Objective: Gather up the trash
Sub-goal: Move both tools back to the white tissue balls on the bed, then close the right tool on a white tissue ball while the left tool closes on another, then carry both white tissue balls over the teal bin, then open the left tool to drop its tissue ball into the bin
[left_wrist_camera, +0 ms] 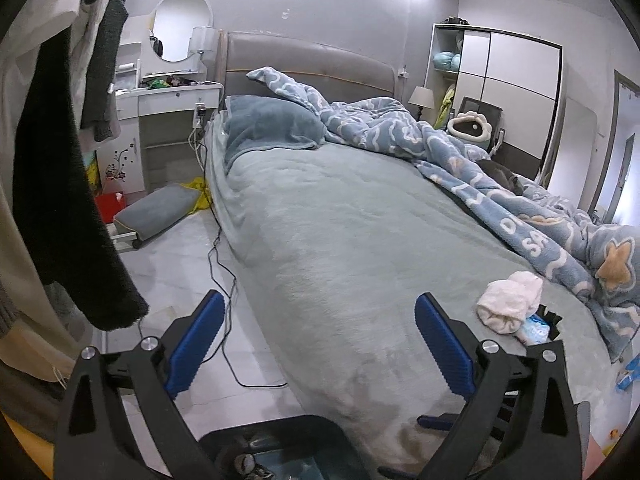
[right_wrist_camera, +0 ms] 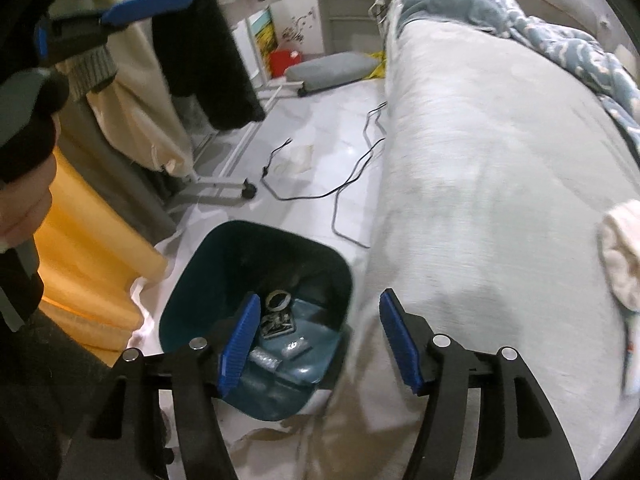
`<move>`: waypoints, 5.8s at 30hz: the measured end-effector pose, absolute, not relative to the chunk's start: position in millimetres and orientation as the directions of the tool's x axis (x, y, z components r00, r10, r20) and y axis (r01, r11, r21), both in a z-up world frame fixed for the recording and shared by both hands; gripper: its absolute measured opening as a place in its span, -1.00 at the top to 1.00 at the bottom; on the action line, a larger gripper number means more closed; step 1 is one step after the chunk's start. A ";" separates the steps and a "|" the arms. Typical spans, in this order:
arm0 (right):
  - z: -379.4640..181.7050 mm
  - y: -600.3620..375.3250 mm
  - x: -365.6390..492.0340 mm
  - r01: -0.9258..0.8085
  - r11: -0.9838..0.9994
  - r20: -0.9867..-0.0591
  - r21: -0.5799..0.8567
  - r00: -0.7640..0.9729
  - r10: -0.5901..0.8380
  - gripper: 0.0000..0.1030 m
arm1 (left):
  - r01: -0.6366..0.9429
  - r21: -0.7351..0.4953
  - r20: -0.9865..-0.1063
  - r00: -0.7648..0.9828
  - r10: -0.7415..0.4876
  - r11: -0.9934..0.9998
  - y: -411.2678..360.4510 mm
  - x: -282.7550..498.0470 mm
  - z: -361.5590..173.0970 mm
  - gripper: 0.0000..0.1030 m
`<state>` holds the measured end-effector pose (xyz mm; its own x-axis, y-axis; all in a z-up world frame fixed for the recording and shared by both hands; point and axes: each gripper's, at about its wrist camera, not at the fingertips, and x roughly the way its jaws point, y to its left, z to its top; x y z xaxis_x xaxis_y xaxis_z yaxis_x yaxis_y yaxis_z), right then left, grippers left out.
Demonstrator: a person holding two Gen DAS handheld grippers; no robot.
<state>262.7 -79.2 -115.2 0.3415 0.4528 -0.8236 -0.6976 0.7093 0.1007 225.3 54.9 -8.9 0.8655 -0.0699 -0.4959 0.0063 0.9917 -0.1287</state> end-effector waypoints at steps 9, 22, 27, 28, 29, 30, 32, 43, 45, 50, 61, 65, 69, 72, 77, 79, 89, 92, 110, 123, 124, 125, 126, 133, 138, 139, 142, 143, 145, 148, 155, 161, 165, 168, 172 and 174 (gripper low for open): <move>-93.5 -130.7 268.6 -0.621 0.780 -0.792 0.076 0.438 0.425 -0.27 | 0.055 -0.142 -0.493 0.862 -0.119 0.988 17.6 231.7 -5.4 -0.89; -62.8 -208.3 283.4 -0.469 0.880 -0.737 0.070 0.570 0.363 -0.39 | 0.132 -0.151 -0.505 0.841 -0.191 0.980 -26.2 240.6 -7.7 -0.89; -45.0 -242.6 296.6 -0.375 0.920 -0.692 0.117 0.634 0.346 -0.39 | 0.186 -0.140 -0.508 0.830 -0.232 0.973 -43.1 244.9 -10.6 -0.90; -43.1 -247.7 298.9 -0.363 0.924 -0.685 0.124 0.642 0.344 -0.40 | 0.193 -0.142 -0.508 0.827 -0.239 0.971 -46.1 245.5 -11.4 -0.90; -40.7 -253.1 300.8 -0.347 0.929 -0.679 0.131 0.652 0.339 -0.41 | 0.203 -0.145 -0.510 0.824 -0.249 0.968 -49.9 247.5 -12.3 -0.90; -38.7 -260.4 304.4 -0.325 0.935 -0.671 0.141 0.663 0.331 -0.41 | 0.215 -0.148 -0.511 0.819 -0.261 0.965 -53.4 249.9 -13.0 -0.90; -36.5 -274.4 310.7 -0.288 0.943 -0.660 0.166 0.678 0.323 -0.41 | 0.237 -0.140 -0.513 0.813 -0.275 0.961 -60.7 254.1 -15.1 -0.90; -38.1 -313.9 336.9 -0.179 0.936 -0.641 0.304 0.688 0.340 -0.41 | 0.332 -0.143 -0.519 0.777 -0.356 0.932 -83.2 275.4 -37.4 -0.90; -40.9 -315.5 340.6 -0.167 0.933 -0.641 0.320 0.687 0.343 -0.41 | 0.351 -0.146 -0.530 0.762 -0.372 0.925 -89.3 280.3 -41.5 -0.90; -47.6 -314.8 351.5 -0.164 0.928 -0.648 0.333 0.676 0.352 -0.41 | 0.397 -0.168 -0.551 0.721 -0.420 0.902 -103.4 292.3 -52.7 -0.90; -59.6 -312.0 373.2 -0.176 0.909 -0.644 0.378 0.656 0.395 -0.25 | 0.462 -0.257 -0.594 0.617 -0.516 0.849 -124.4 320.5 -83.3 -0.90; -62.7 -312.4 379.9 -0.174 0.911 -0.652 0.374 0.650 0.392 -0.24 | 0.456 -0.273 -0.597 0.610 -0.521 0.847 -125.3 327.8 -88.5 -0.90; -65.7 -313.2 383.6 -0.170 0.907 -0.654 0.386 0.643 0.399 -0.15 | 0.459 -0.288 -0.588 0.608 -0.534 0.840 -126.4 332.3 -89.0 -0.90; -67.8 -310.7 386.7 -0.171 0.902 -0.660 0.397 0.630 0.410 -0.09 | 0.470 -0.313 -0.584 0.590 -0.558 0.825 -128.5 336.3 -90.9 -0.89; -72.5 -310.8 391.2 -0.165 0.896 -0.668 0.412 0.614 0.421 0.16 | 0.485 -0.313 -0.587 0.577 -0.567 0.817 -132.1 339.6 -92.7 -0.87; -72.3 -312.4 391.1 -0.156 0.897 -0.669 0.412 0.616 0.415 0.24 | 0.486 -0.338 -0.577 0.569 -0.586 0.806 -130.9 341.1 -92.2 -0.76; -55.4 -307.2 380.0 -0.169 0.915 -0.655 0.366 0.651 0.383 0.33 | 0.483 -0.309 -0.608 0.563 -0.560 0.820 -136.0 336.3 -89.1 -0.15; -43.0 -306.4 374.2 -0.180 0.923 -0.640 0.339 0.675 0.367 0.34 | 0.468 -0.317 -0.605 0.570 -0.556 0.825 -131.0 331.9 -83.1 -0.05; -5.7 -280.3 335.6 -0.283 0.918 -0.610 0.277 0.687 0.396 0.34 | 0.336 -0.143 -0.699 0.632 -0.335 0.931 -96.2 296.6 -59.3 0.12; -10.3 -216.1 303.5 -0.420 0.877 -0.618 0.235 0.632 0.468 0.34 | 0.192 -0.095 -0.778 0.598 -0.193 0.977 -34.3 262.0 -68.7 0.12; -13.4 -209.5 302.6 -0.428 0.871 -0.623 0.242 0.619 0.477 0.34 | 0.185 -0.091 -0.786 0.589 -0.185 0.978 -29.6 258.2 -70.9 0.12; -16.4 -201.5 301.4 -0.440 0.865 -0.628 0.243 0.608 0.486 0.34 | 0.178 -0.090 -0.797 0.577 -0.178 0.980 -23.8 254.6 -73.5 0.12; -18.3 -194.9 299.4 -0.450 0.861 -0.633 0.237 0.601 0.488 0.34 | 0.168 -0.088 -0.806 0.567 -0.169 0.982 -16.9 251.3 -75.8 0.12; -19.6 -158.1 278.4 -0.501 0.837 -0.641 0.221 0.572 0.512 0.34 | 0.101 -0.066 -0.857 0.505 -0.108 0.993 25.9 231.3 -90.4 0.12; -27.9 -138.2 270.4 -0.509 0.824 -0.653 0.250 0.540 0.532 0.34 | 0.059 -0.055 -0.879 0.470 -0.076 0.997 49.5 214.6 -97.1 0.12; -28.8 -135.3 269.1 -0.511 0.821 -0.655 0.254 0.534 0.535 0.34 | 0.056 -0.055 -0.884 0.462 -0.075 0.997 53.1 212.4 -98.5 0.12; -33.4 -121.6 261.9 -0.523 0.815 -0.668 0.250 0.516 0.536 0.34 | 0.042 -0.046 -0.903 0.425 -0.060 0.998 67.4 204.8 -109.4 0.12; -35.3 -116.2 259.3 -0.527 0.812 -0.672 0.252 0.508 0.539 0.34 | 0.035 -0.035 -0.910 0.412 -0.047 0.999 71.0 203.5 -113.5 0.12; -38.8 -107.6 255.7 -0.532 0.807 -0.679 0.255 0.495 0.541 0.34 | 0.028 -0.029 -0.923 0.384 -0.037 0.999 77.5 201.4 -121.1 0.12; -44.6 -94.7 249.7 -0.543 0.800 -0.693 0.255 0.475 0.543 0.34 | 0.020 -0.043 -0.941 0.336 -0.047 0.999 86.4 197.0 -134.9 0.12; -60.5 -68.2 238.9 -0.553 0.784 -0.717 0.282 0.422 0.555 0.34 | -0.005 -0.092 -0.968 0.236 -0.088 0.996 101.7 187.2 -163.1 0.09; -72.0 -47.4 234.8 -0.562 0.778 -0.740 0.279 0.390 0.548 0.34 | 0.000 -0.095 -0.981 0.172 -0.094 0.995 105.7 178.7 -181.0 -0.01; -84.2 -35.5 238.2 -0.557 0.788 -0.764 0.261 0.380 0.522 0.34 | 0.018 -0.091 -0.983 0.159 -0.093 0.996 111.1 175.8 -183.8 -0.29; -95.7 -28.6 243.1 -0.543 0.800 -0.785 0.254 0.367 0.499 0.34 | 0.012 -0.072 -0.981 0.178 -0.073 0.997 118.1 174.2 -176.0 -0.50; -106.4 -20.9 247.9 -0.534 0.809 -0.804 0.244 0.356 0.477 0.34 | -0.013 -0.080 -0.973 0.218 -0.075 0.997 132.6 173.7 -166.0 -0.63; -111.6 -17.6 250.9 -0.529 0.813 -0.812 0.244 0.346 0.469 0.34 | -0.024 -0.091 -0.963 0.255 -0.082 0.996 139.5 172.9 -158.4 -0.65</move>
<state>250.9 -17.6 -111.6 0.3463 0.4692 -0.8124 -0.5290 0.8128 0.2440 172.9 139.5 -158.4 0.2550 -0.0818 -0.9635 -0.0236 0.9956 -0.0907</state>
